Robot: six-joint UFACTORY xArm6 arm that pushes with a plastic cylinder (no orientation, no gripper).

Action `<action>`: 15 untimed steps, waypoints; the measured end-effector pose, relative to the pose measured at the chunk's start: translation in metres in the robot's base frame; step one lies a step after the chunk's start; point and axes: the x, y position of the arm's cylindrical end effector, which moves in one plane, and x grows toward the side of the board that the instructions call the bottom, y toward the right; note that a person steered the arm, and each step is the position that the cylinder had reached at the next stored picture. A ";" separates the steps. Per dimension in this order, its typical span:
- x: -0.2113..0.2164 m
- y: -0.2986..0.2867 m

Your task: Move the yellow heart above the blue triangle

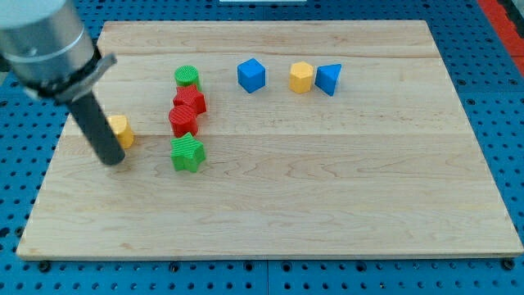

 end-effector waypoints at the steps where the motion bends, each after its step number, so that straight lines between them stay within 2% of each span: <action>1: -0.054 0.007; 2: -0.110 -0.017; 3: -0.104 -0.038; 4: -0.125 -0.034; 5: -0.161 0.066; 6: -0.189 0.065; 7: -0.178 0.007; 8: -0.150 -0.002; 9: -0.145 -0.068; 10: -0.192 -0.070; 11: -0.193 0.031; 12: -0.193 0.007; 13: -0.148 -0.015; 14: -0.146 0.020; 15: -0.194 0.081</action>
